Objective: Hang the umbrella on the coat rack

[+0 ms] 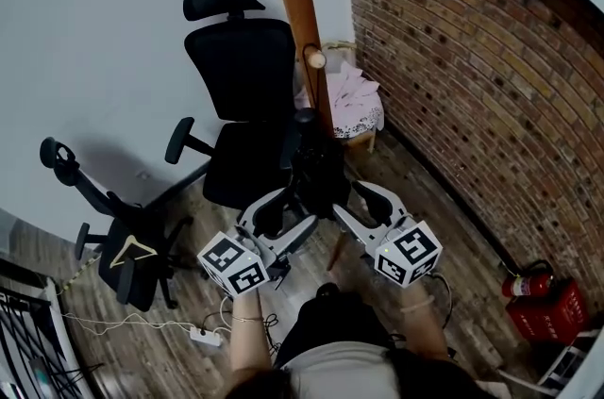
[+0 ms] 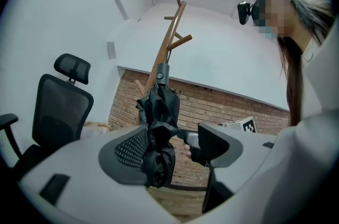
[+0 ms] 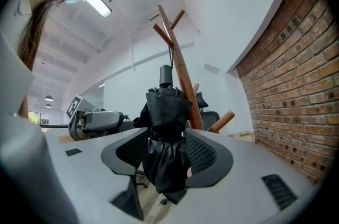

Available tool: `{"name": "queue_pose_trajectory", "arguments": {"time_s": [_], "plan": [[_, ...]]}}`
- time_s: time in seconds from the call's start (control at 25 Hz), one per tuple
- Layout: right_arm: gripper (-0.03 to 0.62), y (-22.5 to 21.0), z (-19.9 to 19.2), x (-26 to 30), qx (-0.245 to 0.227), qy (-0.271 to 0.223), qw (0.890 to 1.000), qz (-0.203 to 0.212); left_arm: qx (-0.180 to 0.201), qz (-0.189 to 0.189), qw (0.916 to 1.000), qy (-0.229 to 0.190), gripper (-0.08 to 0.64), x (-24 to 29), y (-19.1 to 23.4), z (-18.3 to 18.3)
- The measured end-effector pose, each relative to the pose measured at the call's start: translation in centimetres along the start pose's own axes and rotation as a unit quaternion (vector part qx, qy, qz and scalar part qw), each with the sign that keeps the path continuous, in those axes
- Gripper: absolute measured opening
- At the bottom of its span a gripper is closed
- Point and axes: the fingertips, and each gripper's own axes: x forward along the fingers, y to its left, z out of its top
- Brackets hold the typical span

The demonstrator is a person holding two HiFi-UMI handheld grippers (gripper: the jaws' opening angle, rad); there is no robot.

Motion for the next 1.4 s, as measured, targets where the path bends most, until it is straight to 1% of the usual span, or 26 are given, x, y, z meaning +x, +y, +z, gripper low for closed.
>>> {"name": "queue_pose_trajectory", "arguments": {"time_s": [0.12, 0.28, 0.44, 0.6, 0.68, 0.8, 0.92, 1.04, 1.16, 1.28, 1.4], "plan": [[0.236, 0.2, 0.0, -0.7, 0.0, 0.0, 1.0, -0.01, 0.012, 0.008, 0.9999, 0.003, 0.314, -0.8, -0.6, -0.3], [0.236, 1.4, -0.3, -1.4, 0.023, 0.004, 1.0, -0.008, 0.004, 0.014, 0.9999, -0.001, 0.314, -2.3, -1.4, -0.3], [0.213, 2.9, -0.2, -1.9, 0.02, 0.003, 1.0, -0.02, 0.012, 0.008, 0.9999, -0.003, 0.314, -3.8, -2.4, -0.2], [0.201, 5.0, 0.0, -2.5, 0.021, -0.007, 0.999, -0.039, 0.019, 0.002, 0.9998, 0.001, 0.311, -5.8, -3.6, -0.7], [0.198, 6.4, 0.0, -3.0, 0.016, -0.01, 0.998, -0.052, 0.019, 0.002, 0.9998, 0.002, 0.285, -7.2, -4.3, -0.9], [0.193, 8.3, -0.1, -3.8, 0.005, -0.008, 0.997, -0.07, 0.023, 0.002, 0.9997, 0.008, 0.273, -9.0, -5.4, -1.4], [0.176, 10.2, -0.5, -4.6, -0.001, -0.004, 0.996, -0.086, 0.028, 0.001, 0.9994, 0.02, 0.231, -10.9, -6.6, -1.9], [0.149, 12.3, -0.9, -5.7, -0.028, 0.014, 0.994, -0.107, 0.038, 0.005, 0.999, 0.022, 0.182, -12.7, -7.9, -2.4], [0.135, 14.3, -1.2, -6.8, -0.047, 0.028, 0.991, -0.122, 0.044, 0.003, 0.9988, 0.021, 0.163, -14.2, -9.4, -2.7], [0.13, 16.3, -1.4, -8.1, -0.046, 0.026, 0.991, -0.126, 0.049, 0.0, 0.9986, 0.02, 0.146, -15.7, -10.9, -3.1], [0.117, 18.2, -1.5, -9.3, -0.03, 0.016, 0.991, -0.129, 0.054, 0.0, 0.9984, 0.018, 0.137, -17.3, -12.3, -3.4]]}}
